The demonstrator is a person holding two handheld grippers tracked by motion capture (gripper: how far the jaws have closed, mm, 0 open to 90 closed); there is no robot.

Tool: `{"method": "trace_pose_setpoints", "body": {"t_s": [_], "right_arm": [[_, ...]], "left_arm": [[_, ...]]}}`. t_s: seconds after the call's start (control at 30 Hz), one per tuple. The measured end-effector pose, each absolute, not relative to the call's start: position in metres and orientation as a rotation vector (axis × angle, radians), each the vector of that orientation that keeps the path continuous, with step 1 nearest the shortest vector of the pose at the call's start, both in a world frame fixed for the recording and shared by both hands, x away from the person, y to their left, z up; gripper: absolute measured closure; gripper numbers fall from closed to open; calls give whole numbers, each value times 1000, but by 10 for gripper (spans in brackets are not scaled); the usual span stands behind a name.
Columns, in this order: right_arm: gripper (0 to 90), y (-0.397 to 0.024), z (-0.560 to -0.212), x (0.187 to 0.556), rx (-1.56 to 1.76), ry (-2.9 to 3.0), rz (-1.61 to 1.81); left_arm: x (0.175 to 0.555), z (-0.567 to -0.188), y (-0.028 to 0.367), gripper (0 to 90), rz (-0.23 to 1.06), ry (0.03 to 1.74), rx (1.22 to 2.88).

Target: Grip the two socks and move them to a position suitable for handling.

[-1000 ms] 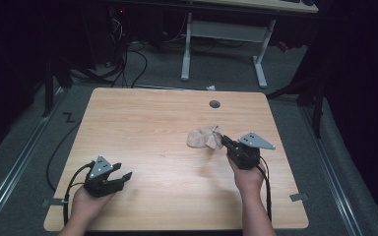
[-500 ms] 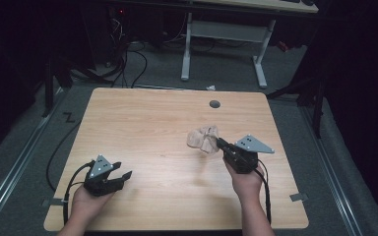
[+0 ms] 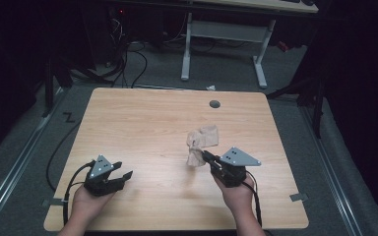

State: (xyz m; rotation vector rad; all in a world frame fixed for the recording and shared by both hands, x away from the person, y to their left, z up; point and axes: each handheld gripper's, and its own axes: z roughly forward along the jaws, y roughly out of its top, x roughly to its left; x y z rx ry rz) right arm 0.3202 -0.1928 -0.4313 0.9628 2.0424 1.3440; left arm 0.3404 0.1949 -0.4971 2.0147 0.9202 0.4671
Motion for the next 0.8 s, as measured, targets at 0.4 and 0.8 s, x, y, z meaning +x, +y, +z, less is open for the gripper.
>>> {"method": "trace_pose_setpoints", "body": {"t_s": [0.4,0.8], "right_arm": [[886,-140,-431,308,799,2169,1447],[886,-95,-442,297,674,2311,1490]], "left_arm": [[341,-497,197,448,468,926,2003],[341,-496,201,451,482,949,1983]]}}
